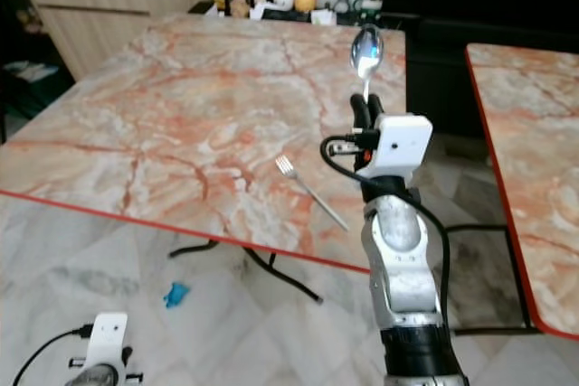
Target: Setting the table
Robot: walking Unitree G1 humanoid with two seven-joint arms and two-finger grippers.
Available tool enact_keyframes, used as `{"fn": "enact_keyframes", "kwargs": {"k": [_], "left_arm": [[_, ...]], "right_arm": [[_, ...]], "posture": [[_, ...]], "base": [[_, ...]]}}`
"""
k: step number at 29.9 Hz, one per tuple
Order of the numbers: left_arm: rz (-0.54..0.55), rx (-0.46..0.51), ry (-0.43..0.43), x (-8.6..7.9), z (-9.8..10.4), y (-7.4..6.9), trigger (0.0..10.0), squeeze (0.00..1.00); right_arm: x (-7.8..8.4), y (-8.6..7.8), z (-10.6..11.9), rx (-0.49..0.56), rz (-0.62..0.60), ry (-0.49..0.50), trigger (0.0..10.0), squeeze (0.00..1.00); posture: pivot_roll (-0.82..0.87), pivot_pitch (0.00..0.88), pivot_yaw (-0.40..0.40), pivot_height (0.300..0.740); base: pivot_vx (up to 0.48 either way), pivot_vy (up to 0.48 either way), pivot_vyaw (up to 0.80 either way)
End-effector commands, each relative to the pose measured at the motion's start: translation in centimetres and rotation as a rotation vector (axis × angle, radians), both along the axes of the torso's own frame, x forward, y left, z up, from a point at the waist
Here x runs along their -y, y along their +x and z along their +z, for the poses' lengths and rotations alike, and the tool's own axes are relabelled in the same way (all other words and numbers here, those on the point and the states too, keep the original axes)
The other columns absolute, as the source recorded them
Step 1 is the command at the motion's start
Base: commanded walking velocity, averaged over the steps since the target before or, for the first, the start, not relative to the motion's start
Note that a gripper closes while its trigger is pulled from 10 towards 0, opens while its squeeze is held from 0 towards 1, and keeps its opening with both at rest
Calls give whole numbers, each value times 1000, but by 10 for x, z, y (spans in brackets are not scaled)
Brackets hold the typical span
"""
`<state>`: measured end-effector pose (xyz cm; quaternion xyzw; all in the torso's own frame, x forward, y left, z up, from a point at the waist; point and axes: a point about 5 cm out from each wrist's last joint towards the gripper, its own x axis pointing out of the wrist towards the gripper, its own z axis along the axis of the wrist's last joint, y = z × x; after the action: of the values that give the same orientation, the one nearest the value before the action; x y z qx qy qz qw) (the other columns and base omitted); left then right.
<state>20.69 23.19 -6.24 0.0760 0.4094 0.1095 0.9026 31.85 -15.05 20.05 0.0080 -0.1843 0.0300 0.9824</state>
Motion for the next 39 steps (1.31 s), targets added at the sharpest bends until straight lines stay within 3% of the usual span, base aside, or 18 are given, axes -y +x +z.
{"fn": "enact_keyframes", "kwargs": {"k": [1,12,31,39], "left_arm": [[0,-16,9,-2,-1,-2,10000,0],[0,-20,14,-3,-1,-3,10000,0],[-14,-43,19,-2,-4,-6,10000,0],[-20,-47,23,-3,-4,-8,10000,0]], "right_arm": [[-1,1,2,2,1,2,10000,0],[-3,1,0,2,0,-5,10000,0],[-5,3,-5,-13,-3,-17,10000,0],[-6,4,-9,-34,-8,-27,10000,0]], "posture": [[-8,0,34,740],[-2,0,34,740],[-2,0,29,740],[-9,0,29,740]], "base": [[0,0,-800],[0,0,-767],[0,-13,0],[0,-316,0]]}}
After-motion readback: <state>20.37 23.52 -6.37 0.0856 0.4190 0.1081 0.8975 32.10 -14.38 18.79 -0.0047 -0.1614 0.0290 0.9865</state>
